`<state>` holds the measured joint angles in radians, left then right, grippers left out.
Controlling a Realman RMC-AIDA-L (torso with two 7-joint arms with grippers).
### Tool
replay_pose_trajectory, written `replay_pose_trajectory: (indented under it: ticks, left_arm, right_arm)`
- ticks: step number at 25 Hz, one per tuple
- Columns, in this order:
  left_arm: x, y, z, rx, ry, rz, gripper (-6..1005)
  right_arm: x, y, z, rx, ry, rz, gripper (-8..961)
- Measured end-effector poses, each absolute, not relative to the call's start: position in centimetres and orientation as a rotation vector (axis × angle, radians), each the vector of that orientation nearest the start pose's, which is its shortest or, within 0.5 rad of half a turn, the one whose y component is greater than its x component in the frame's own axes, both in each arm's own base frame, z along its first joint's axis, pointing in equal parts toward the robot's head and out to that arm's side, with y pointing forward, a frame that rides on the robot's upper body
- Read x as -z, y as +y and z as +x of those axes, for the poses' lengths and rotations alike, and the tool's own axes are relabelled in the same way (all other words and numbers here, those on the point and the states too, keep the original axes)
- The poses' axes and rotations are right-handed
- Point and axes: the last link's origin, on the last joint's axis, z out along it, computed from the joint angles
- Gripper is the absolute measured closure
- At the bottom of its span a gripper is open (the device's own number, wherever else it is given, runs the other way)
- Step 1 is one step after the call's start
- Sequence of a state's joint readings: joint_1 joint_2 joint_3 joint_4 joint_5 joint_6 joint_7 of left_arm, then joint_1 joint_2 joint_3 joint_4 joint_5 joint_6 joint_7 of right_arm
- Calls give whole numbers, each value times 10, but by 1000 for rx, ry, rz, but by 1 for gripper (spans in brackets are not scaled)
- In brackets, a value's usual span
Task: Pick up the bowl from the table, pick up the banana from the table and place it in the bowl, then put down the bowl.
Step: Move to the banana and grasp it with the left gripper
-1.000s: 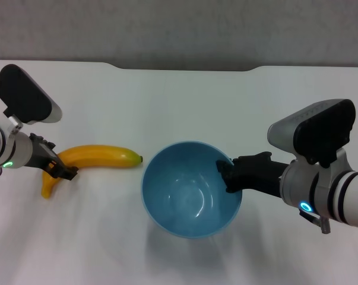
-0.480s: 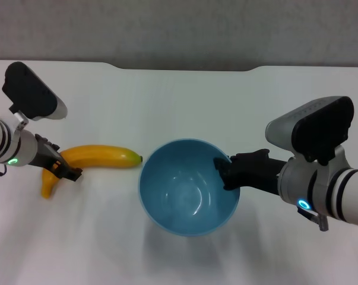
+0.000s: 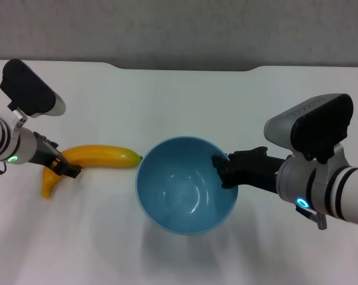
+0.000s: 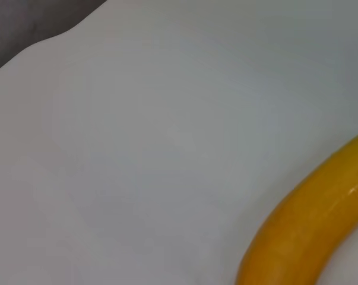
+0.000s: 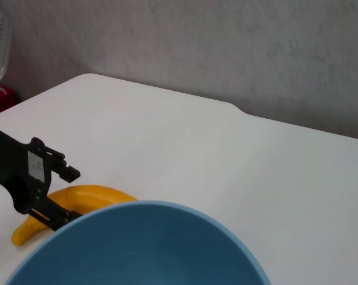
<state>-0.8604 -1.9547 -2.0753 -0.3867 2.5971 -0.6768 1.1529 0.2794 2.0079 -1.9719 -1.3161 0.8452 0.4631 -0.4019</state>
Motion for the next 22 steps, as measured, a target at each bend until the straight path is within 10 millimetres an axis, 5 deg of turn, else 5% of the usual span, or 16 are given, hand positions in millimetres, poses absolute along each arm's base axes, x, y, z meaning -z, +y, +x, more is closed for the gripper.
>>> replay_pose_trajectory:
  ticks: [17, 22]
  left_arm:
    - [3, 447, -299, -468, -630, -2306, 143]
    - [6, 446, -298, -468, -623, -2306, 256]
  right_arm:
    - [73, 338, 188, -269, 842, -2326, 901]
    - [73, 338, 188, -269, 842, -2326, 900]
